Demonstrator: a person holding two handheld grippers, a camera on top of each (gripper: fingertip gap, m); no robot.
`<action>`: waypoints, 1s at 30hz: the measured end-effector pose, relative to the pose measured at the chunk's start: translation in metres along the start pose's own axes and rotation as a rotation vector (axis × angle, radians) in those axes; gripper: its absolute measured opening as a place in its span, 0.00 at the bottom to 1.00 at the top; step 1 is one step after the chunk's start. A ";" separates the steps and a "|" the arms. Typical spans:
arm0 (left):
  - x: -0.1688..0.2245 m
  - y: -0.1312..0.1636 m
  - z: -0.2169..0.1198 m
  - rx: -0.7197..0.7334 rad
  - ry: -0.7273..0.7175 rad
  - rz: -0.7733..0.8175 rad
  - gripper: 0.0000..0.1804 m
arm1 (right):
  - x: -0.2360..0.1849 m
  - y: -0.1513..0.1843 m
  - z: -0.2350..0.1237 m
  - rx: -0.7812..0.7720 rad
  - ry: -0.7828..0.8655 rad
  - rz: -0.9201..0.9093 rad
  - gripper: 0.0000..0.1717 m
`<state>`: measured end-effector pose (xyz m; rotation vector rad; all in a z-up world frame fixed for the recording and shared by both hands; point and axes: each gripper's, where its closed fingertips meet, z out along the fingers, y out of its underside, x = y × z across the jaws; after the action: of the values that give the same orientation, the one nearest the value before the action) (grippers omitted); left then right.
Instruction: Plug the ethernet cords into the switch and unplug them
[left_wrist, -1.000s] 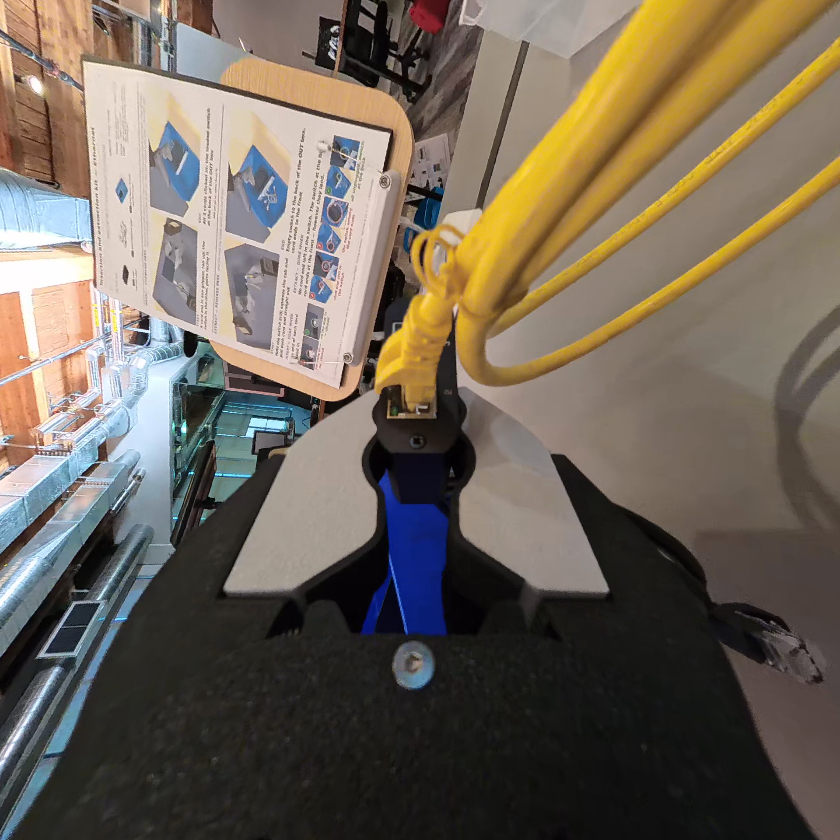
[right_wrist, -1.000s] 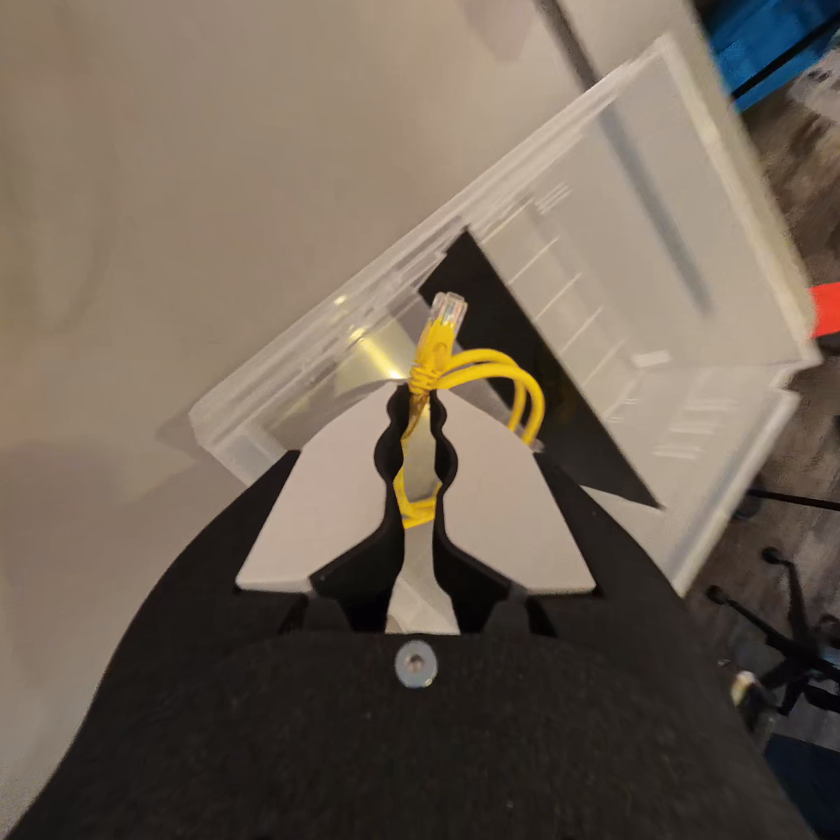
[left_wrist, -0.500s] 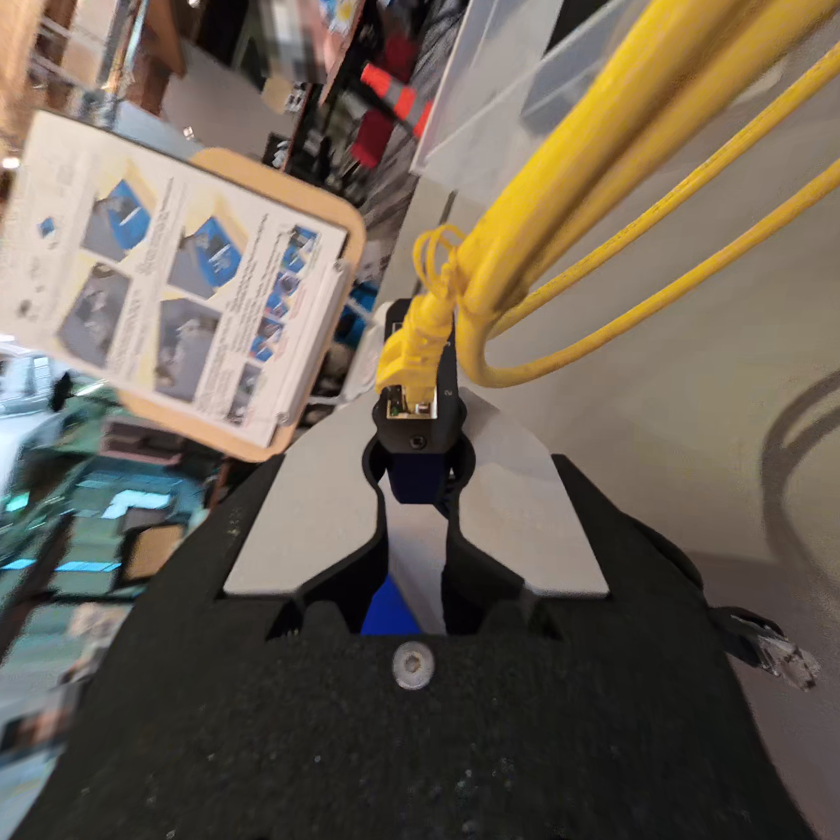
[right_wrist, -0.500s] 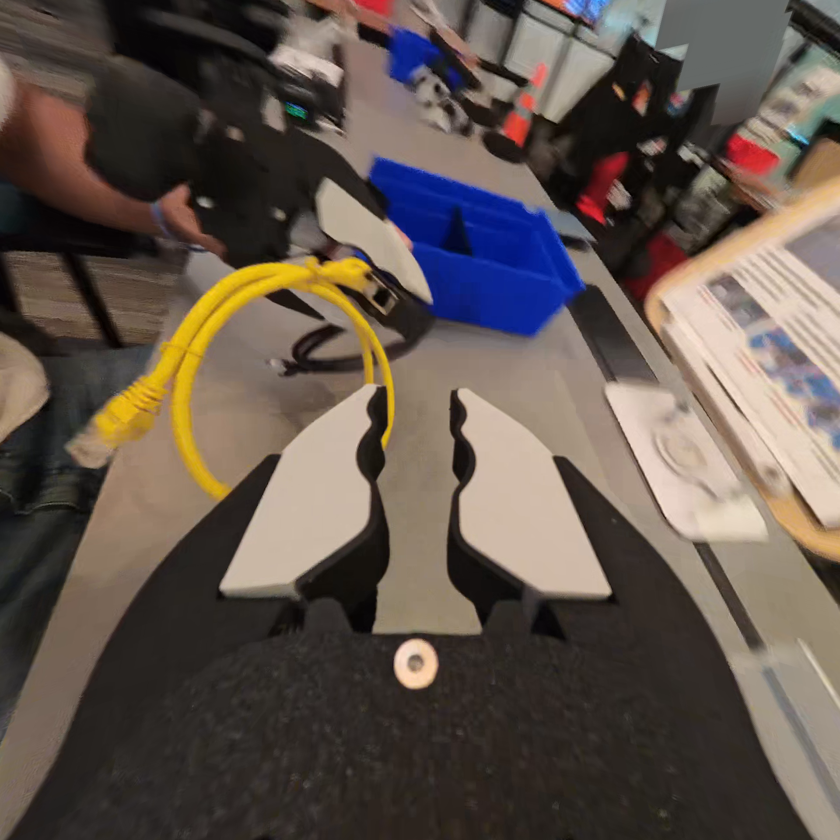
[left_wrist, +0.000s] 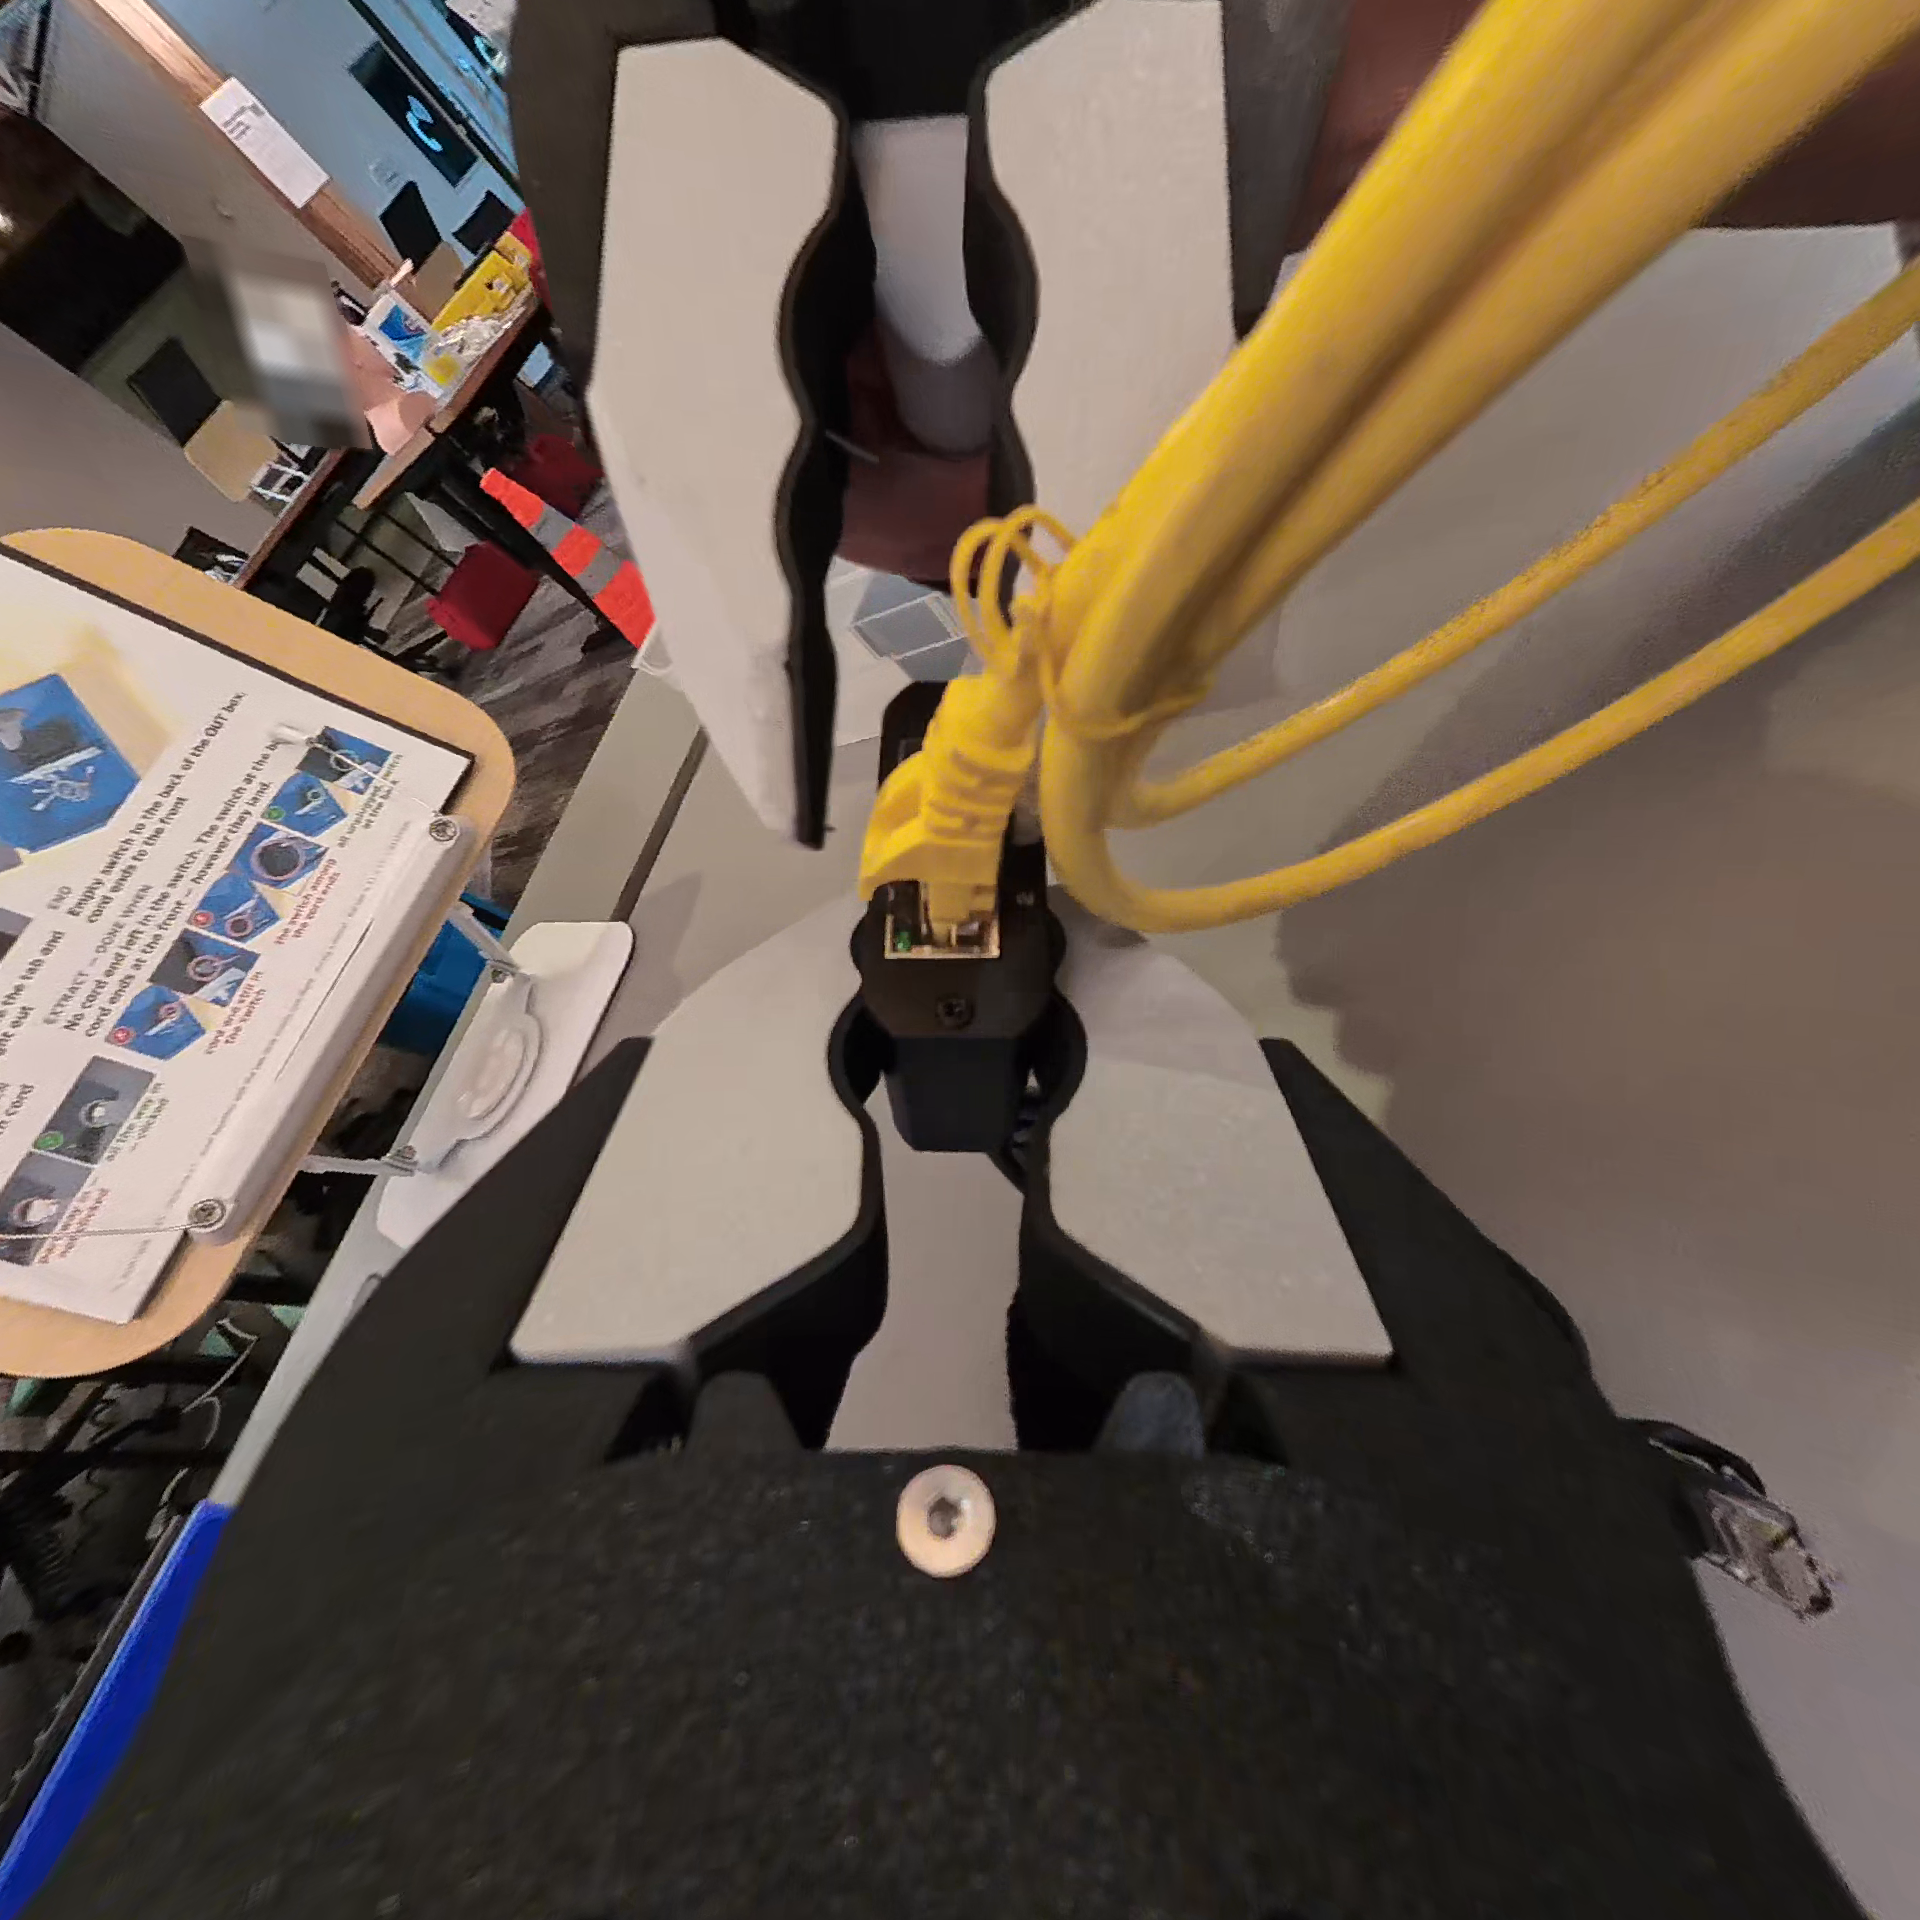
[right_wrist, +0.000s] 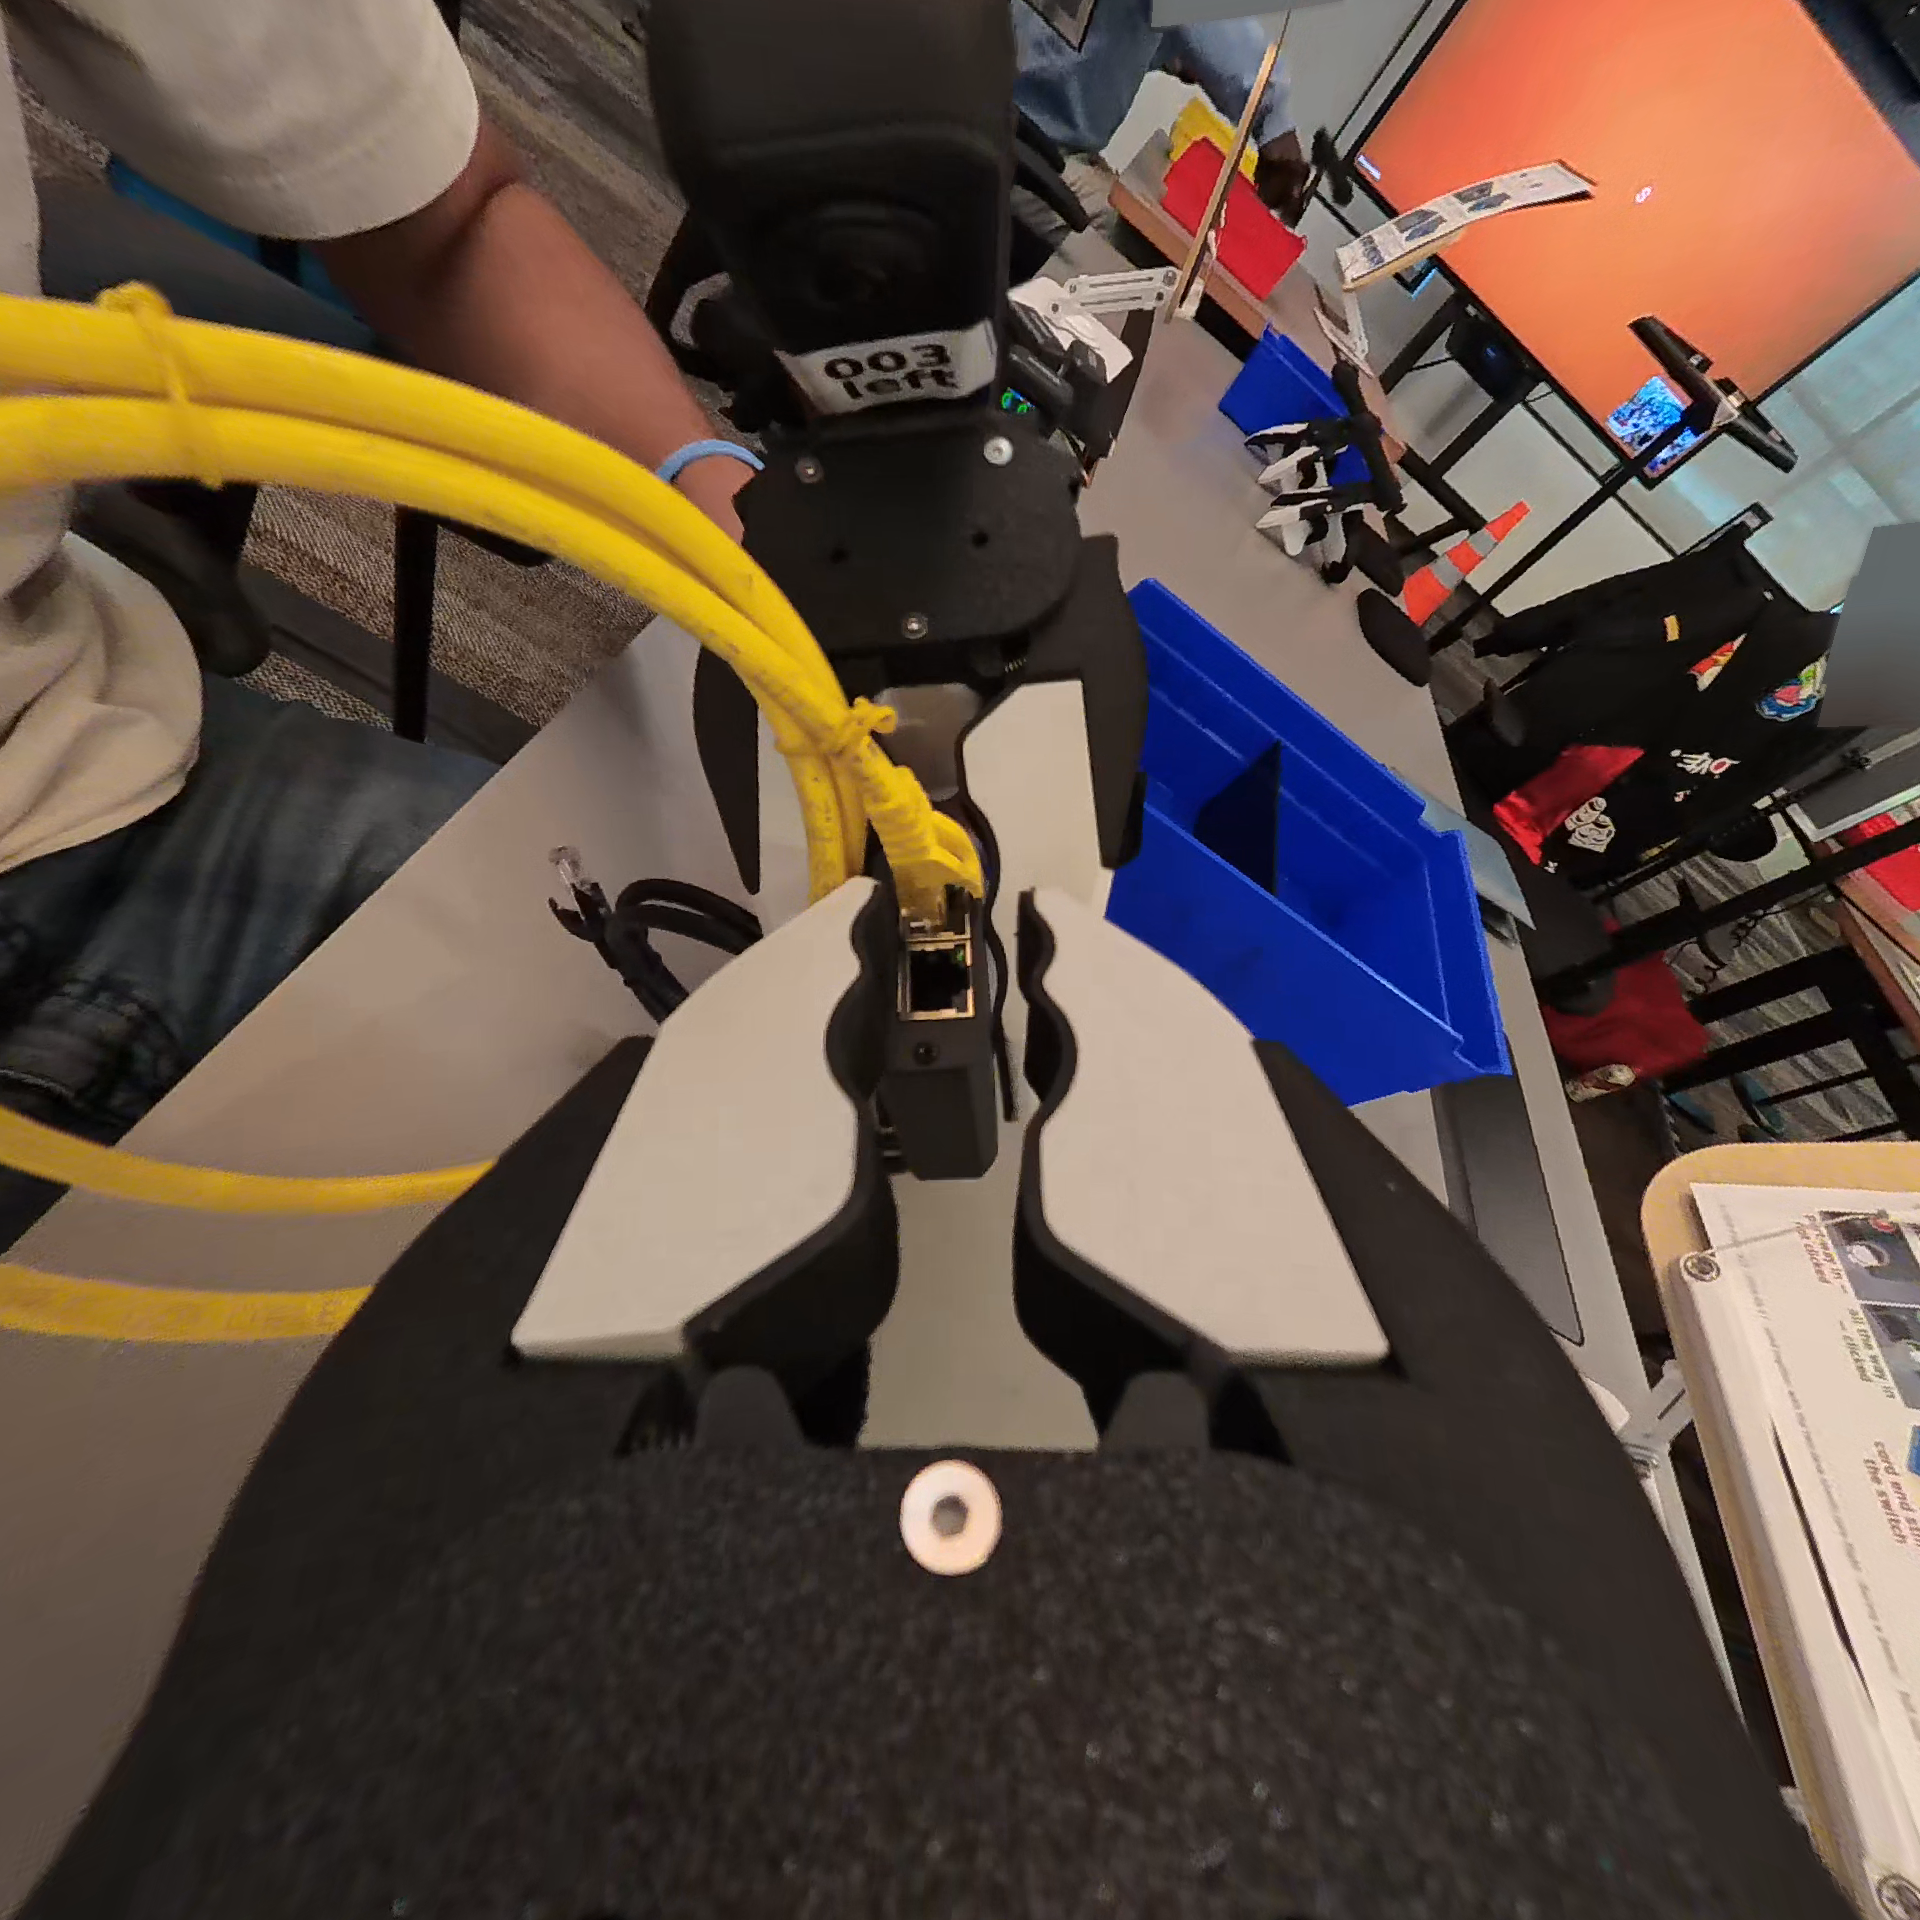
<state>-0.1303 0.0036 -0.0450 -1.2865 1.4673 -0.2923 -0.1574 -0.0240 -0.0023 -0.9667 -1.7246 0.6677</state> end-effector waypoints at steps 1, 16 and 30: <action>0.001 -0.001 0.000 0.007 0.013 -0.015 0.14 | -0.001 -0.001 0.001 0.011 -0.001 -0.004 0.10; 0.015 0.004 0.006 -0.010 0.103 -0.036 0.14 | -0.013 0.003 0.008 0.084 -0.069 0.120 0.08; 0.016 -0.022 -0.001 0.141 0.136 -0.079 0.14 | -0.016 -0.010 -0.008 0.199 -0.161 0.219 0.07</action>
<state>-0.1154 -0.0183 -0.0369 -1.2319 1.4835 -0.5353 -0.1501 -0.0429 0.0009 -0.9909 -1.6664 1.0642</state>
